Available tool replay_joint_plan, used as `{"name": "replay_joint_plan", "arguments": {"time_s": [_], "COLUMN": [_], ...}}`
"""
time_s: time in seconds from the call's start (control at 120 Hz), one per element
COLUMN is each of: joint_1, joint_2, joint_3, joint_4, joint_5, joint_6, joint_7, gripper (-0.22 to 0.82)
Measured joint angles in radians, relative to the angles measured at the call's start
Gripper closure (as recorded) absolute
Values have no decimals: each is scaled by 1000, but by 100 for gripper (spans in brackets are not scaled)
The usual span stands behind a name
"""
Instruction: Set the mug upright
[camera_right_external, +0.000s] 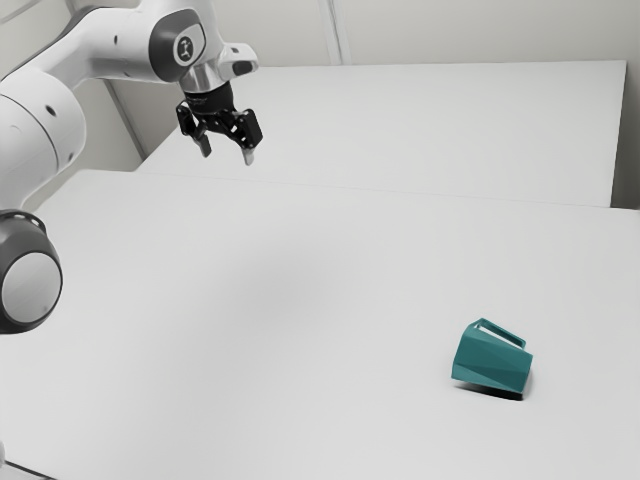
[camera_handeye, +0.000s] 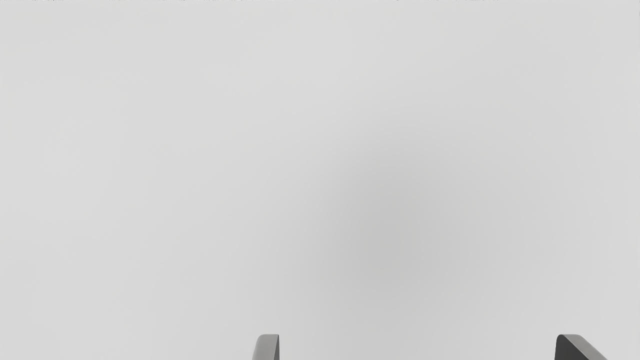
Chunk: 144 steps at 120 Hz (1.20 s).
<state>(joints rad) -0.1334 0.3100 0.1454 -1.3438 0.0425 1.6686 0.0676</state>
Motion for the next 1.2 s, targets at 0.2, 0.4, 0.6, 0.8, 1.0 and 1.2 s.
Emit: {"name": "replay_joint_plan", "arguments": {"time_s": [0.2, 0.4, 0.6, 0.8, 1.0, 1.2], "joint_1": [0, -34, -88, -157, -213, -250], "joint_2": [-25, -147, -200, -122, -80, -64], "joint_3": [1, -4, -4, -14, -43, -78], "joint_4": [-31, -342, -570, -592, -618, -654], "joint_5": [-23, -215, -604, -850, -933, -1017], "joint_6": [5, 132, 277, 335, 355, 386], "joint_7": [1, -16, 24, 140, 270, 409], "gripper": [0, 0, 0, 0, 0, 0]}}
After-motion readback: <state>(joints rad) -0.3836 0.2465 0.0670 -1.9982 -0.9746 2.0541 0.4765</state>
